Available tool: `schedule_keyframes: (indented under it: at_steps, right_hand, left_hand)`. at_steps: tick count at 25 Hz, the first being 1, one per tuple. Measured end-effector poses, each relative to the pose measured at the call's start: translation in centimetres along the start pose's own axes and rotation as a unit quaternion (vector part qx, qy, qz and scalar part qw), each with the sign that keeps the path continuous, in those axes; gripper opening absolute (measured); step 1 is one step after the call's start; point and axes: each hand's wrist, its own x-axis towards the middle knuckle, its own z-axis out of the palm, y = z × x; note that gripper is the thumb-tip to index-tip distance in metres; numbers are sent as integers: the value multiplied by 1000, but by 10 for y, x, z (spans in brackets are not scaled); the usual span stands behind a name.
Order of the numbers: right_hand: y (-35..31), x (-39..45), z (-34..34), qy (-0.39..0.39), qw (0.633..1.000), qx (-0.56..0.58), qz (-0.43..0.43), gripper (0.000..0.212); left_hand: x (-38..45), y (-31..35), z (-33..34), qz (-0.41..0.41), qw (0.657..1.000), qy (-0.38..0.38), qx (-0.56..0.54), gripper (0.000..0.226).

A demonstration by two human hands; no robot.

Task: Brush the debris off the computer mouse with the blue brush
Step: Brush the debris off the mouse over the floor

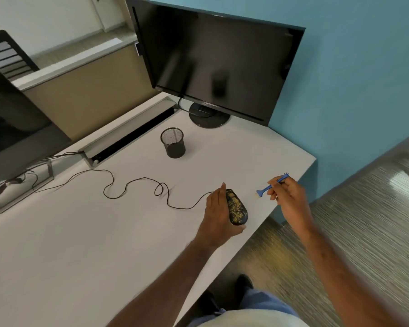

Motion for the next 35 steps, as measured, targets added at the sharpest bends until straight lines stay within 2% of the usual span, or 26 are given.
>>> schedule_keyframes:
  at_steps: [5, 18, 28, 35]
  right_hand:
    - [4, -16, -40, 35, 999, 7, 1, 15]
    - [30, -33, -145, 113, 993, -34, -7, 16]
    - [35, -16, -190, 120, 990, -65, 20, 18]
    - [36, -7, -201, 123, 990, -67, 30, 22]
  left_hand:
    - [11, 38, 20, 39, 999, -20, -5, 135]
    - [22, 147, 90, 73, 992, -80, -58, 137]
    - [29, 185, 131, 141, 988, -65, 14, 132]
    - [32, 202, 142, 135, 987, -84, -6, 142]
